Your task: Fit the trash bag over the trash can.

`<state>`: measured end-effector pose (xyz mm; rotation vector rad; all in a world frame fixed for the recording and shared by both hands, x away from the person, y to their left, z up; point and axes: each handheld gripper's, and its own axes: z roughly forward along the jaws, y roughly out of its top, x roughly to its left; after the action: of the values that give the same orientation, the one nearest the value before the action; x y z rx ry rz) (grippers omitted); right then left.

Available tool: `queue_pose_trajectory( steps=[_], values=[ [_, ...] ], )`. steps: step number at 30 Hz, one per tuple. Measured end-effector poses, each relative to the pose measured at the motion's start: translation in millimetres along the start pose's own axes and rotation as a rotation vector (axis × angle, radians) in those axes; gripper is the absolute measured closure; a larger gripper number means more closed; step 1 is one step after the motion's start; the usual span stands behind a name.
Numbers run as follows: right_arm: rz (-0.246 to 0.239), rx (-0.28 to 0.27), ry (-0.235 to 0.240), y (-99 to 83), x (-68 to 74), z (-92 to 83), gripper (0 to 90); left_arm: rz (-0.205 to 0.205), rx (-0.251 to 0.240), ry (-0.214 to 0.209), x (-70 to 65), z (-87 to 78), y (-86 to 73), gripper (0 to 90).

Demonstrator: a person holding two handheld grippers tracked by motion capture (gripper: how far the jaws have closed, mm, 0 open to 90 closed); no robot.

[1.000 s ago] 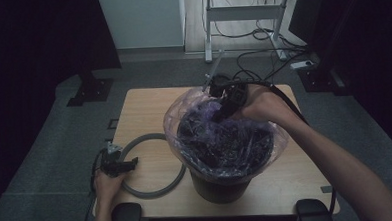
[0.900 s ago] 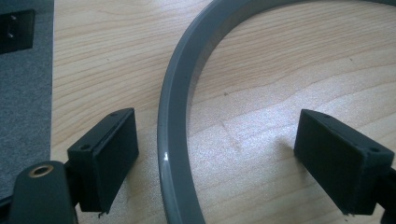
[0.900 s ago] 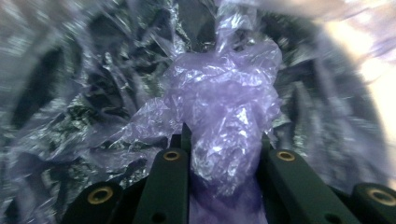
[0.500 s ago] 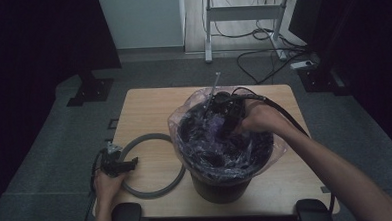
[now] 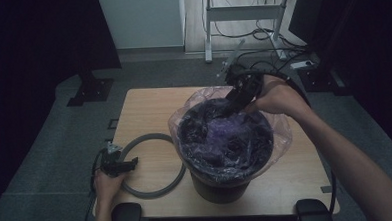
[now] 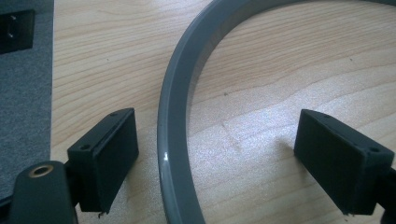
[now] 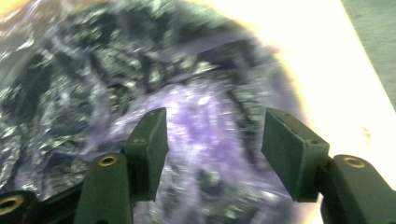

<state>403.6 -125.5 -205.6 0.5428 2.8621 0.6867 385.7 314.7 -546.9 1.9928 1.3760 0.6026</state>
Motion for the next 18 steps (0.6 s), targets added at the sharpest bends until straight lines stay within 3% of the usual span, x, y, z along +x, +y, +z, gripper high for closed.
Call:
queue_pose_trajectory(
  steps=[4,6,10,11,14,18],
  values=[
    [0.032,-0.007,-0.102,2.7,-11.9,-11.5,43.3,0.000,0.000,0.000,0.0,0.0,0.0,13.8],
    [0.043,0.017,-0.165,1.9,-19.1,-10.2,43.3,0.000,0.000,0.000,0.0,0.0,0.0,13.8],
    [0.074,0.054,-0.244,-3.0,-36.2,-1.7,46.6,0.000,0.000,0.000,0.0,0.0,0.0,13.8],
    [0.089,0.070,-0.241,-4.5,-40.3,2.0,50.4,0.000,0.000,0.000,0.0,0.0,0.0,13.8],
    [0.115,0.091,-0.178,-9.4,-47.4,11.7,75.1,0.000,0.000,0.000,0.0,0.0,0.0,13.8],
    [0.102,0.092,-0.193,-10.1,-46.6,11.8,87.0,0.000,0.000,0.000,0.0,0.0,0.0,13.8]
  ],
)
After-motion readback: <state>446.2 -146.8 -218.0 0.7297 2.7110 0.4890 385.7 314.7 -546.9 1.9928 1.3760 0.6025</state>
